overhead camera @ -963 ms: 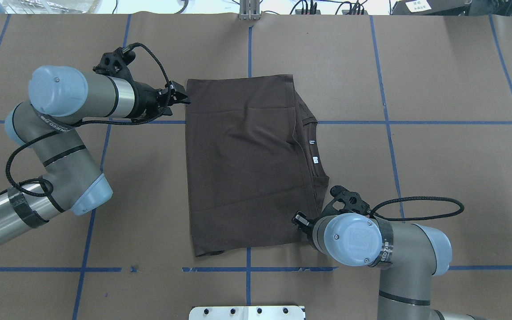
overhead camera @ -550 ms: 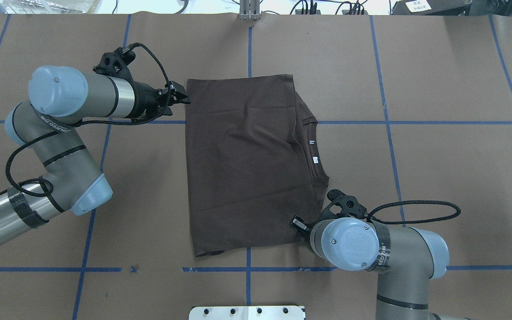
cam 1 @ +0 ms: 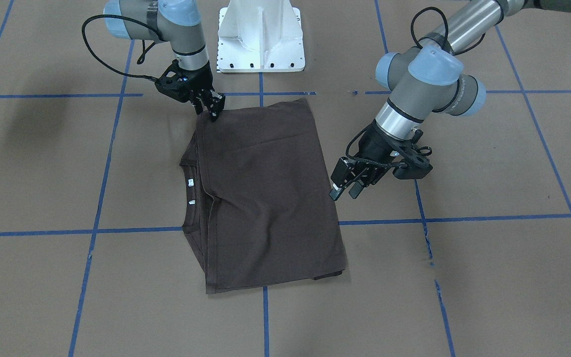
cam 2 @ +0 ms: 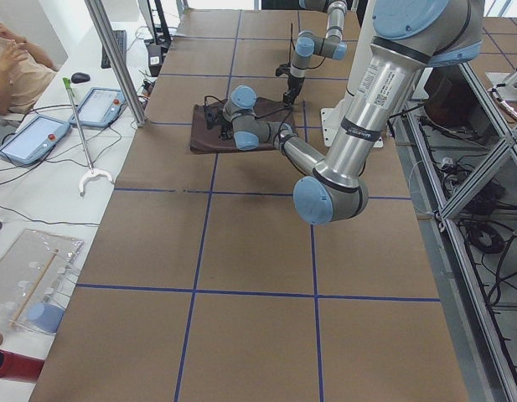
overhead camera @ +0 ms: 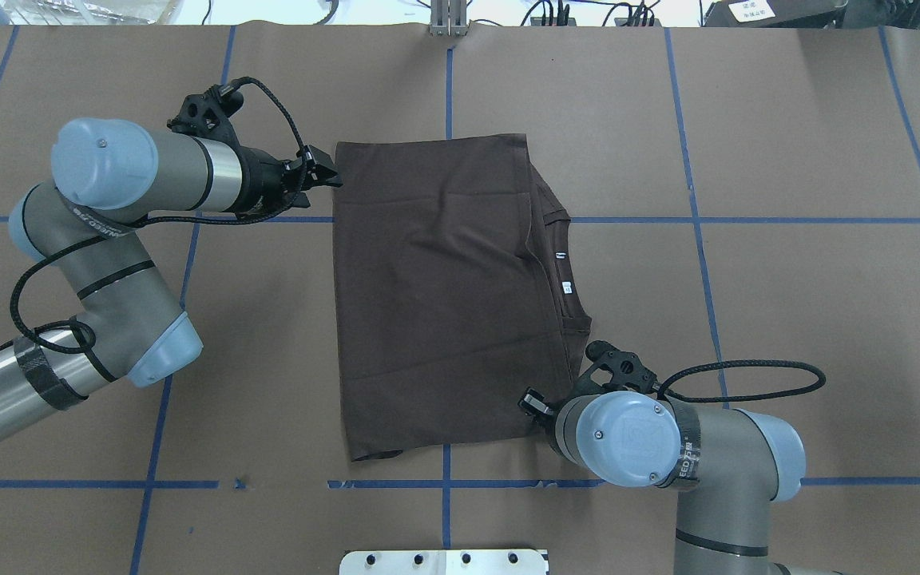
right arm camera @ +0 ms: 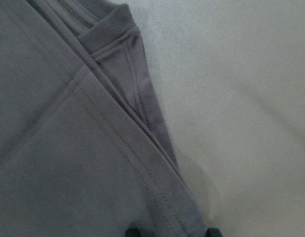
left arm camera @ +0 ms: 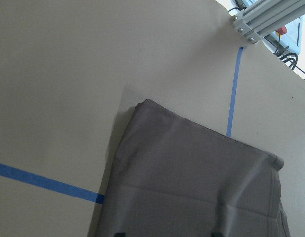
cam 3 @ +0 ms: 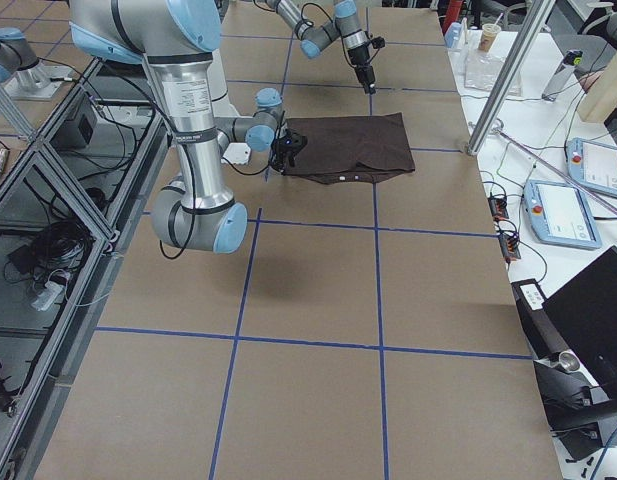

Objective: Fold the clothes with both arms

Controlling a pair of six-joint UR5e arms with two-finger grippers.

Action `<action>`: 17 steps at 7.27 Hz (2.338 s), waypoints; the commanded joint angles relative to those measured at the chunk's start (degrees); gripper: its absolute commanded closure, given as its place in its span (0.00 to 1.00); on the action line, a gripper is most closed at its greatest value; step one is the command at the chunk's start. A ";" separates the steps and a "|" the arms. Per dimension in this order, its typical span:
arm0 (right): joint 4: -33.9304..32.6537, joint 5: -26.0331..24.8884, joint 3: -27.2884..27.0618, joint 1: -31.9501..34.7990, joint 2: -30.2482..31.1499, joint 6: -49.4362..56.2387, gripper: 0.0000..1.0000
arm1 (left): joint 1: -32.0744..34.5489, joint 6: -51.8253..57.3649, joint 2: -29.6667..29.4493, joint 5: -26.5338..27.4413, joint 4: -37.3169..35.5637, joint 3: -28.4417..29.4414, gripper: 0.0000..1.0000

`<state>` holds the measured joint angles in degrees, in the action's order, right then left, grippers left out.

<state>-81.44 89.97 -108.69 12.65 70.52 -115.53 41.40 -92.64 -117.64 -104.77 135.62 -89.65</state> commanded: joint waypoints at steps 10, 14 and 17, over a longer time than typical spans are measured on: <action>-0.64 -0.14 -3.55 0.10 -1.00 -0.65 1.00 | -3.05 -9.55 3.97 0.52 -0.26 -7.87 0.32; -2.04 -1.28 -5.57 -1.93 -0.38 -1.81 1.00 | -16.42 -18.80 17.17 4.22 -4.10 -23.11 0.24; -2.23 -1.20 -6.10 -2.02 -0.38 -1.72 1.00 | -26.70 -22.93 16.92 13.77 -10.44 -24.34 0.24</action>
<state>-83.60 88.74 -114.65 10.71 70.13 -117.25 18.60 -113.98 -100.67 -94.83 127.47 -113.77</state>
